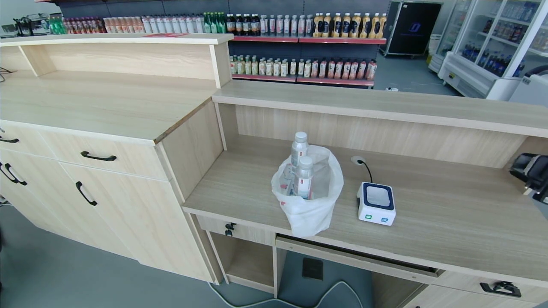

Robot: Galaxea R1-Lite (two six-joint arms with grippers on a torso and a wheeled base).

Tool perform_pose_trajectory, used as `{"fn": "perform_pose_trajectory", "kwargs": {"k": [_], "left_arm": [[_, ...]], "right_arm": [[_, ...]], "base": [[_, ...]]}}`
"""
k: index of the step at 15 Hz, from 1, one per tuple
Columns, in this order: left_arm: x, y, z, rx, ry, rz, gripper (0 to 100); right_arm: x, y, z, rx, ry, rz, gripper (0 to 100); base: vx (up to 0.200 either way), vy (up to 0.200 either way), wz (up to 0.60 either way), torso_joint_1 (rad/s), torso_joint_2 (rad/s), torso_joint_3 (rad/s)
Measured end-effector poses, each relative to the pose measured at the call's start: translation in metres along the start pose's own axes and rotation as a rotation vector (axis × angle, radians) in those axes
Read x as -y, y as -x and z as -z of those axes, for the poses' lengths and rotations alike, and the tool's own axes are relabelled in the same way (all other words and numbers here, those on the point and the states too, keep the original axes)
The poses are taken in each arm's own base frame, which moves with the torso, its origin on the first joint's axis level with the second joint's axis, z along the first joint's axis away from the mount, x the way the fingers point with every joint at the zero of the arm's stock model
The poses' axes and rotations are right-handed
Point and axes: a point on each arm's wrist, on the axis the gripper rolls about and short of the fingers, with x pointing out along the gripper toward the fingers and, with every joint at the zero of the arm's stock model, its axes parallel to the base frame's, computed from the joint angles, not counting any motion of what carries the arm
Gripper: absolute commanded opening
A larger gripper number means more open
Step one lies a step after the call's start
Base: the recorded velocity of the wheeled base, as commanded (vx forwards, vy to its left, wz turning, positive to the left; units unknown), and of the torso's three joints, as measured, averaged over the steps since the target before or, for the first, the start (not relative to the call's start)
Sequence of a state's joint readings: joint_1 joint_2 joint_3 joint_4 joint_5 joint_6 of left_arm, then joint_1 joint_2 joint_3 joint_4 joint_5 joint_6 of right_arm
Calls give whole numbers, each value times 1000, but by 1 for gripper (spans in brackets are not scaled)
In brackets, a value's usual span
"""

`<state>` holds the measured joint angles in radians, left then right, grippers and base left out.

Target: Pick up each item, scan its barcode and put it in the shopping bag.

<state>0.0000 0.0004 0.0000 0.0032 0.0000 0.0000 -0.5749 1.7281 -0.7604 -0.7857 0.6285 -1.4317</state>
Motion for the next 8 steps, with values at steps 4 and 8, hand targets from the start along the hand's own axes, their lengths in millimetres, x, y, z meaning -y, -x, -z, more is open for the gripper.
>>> {"fn": "perform_pose_trajectory", "kwargs": {"k": [4,8], "left_arm": [[0,0,0,0,0,0,100],[0,0,0,0,0,0,100]], "right_arm": [[-10,18,-155,561,719,141,0],[-32,48,-249,970,1136,474,0]], "base": [[0,0,0,0,0,0],[0,0,0,0,0,0]]}}
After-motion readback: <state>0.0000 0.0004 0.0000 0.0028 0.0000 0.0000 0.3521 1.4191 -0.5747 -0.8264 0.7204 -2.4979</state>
